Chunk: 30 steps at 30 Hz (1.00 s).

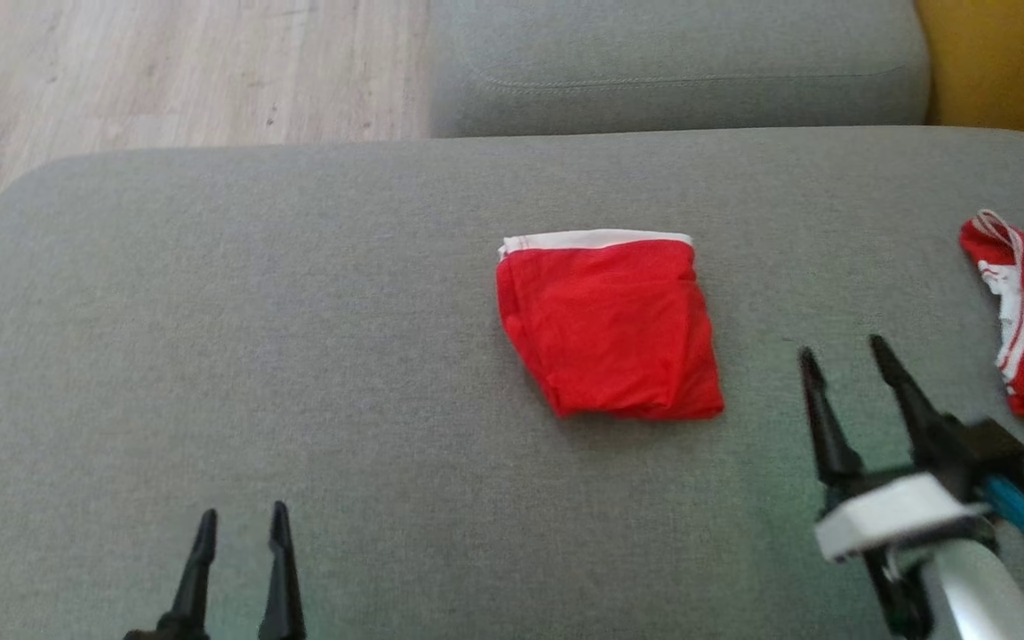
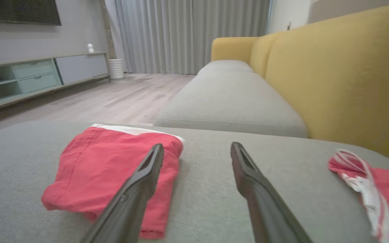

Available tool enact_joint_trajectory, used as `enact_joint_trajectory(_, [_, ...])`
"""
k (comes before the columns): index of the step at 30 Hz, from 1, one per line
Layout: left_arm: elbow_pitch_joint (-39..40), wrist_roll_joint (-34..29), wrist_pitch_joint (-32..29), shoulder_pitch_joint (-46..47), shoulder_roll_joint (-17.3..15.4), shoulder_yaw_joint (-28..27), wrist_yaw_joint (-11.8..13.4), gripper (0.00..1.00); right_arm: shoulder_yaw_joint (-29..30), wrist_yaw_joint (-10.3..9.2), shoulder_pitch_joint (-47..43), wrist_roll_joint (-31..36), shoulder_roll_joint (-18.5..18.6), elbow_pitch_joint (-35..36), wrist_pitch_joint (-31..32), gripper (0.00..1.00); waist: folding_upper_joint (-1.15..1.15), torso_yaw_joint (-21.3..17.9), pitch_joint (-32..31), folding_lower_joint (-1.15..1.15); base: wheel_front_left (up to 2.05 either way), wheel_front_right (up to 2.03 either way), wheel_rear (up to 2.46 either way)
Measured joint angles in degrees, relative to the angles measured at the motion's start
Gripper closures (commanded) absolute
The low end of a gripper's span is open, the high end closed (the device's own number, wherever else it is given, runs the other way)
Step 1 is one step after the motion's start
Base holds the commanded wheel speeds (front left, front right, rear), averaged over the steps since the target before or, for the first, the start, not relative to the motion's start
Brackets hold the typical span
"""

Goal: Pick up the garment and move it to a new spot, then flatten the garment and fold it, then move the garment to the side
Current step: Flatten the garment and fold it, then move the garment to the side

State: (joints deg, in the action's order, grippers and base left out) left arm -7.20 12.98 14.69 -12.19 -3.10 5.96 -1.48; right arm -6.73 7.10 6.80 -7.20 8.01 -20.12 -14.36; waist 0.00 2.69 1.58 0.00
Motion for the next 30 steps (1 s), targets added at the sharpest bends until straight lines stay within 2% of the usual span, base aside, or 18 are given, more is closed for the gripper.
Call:
enact_joint_trajectory(4, [-0.8,-0.7,0.0,-0.1,0.0,-0.8,-0.6,0.0,3.9,0.0,-5.7,0.5,0.0,6.3,0.0,0.0,0.0,-0.9,-0.7,0.0,0.0,0.0,0.0])
enact_joint_trajectory(9, [-1.8,-0.9,0.0,-1.6,0.0,-1.6,-1.4,0.0,5.2,0.0,-11.2,0.7,-0.5,9.0,0.0,0.0,0.0,-1.0,-1.6,0.0,0.0,0.0,0.0])
enact_joint_trajectory(15, [-2.2,-0.9,0.0,-2.5,0.0,-2.3,-1.5,0.0,5.9,0.0,-13.5,0.7,-2.2,9.2,0.0,0.0,0.0,-0.2,-2.3,0.0,0.0,0.0,0.0])
enact_joint_trajectory(30, [-2.6,-0.9,0.0,-2.5,0.0,-2.3,-1.6,0.0,5.4,0.0,-13.4,1.2,-2.8,8.4,0.0,0.0,0.0,1.1,-2.8,0.0,0.0,0.0,0.0])
